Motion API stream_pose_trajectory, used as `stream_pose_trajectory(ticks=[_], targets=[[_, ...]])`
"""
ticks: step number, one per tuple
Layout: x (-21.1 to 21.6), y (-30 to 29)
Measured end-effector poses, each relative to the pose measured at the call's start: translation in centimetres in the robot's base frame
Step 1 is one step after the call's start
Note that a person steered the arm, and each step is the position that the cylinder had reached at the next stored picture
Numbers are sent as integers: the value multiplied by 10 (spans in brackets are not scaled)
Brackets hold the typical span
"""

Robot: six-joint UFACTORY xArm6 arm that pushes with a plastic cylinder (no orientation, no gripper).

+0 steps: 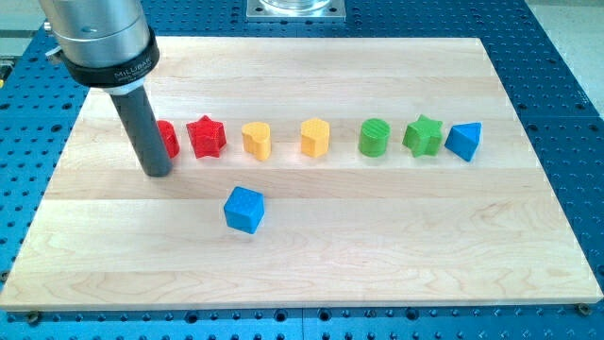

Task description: Push the cube to the center left of the board

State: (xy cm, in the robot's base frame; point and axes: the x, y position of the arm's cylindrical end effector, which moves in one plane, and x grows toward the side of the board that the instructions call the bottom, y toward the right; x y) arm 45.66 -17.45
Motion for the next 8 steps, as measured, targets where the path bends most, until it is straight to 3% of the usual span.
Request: stream_pose_trajectory(ticks=[1,4,5,6,7,8], targets=[[0,-2],[60,179],[74,142],[72,22],[72,-6],[43,-52]])
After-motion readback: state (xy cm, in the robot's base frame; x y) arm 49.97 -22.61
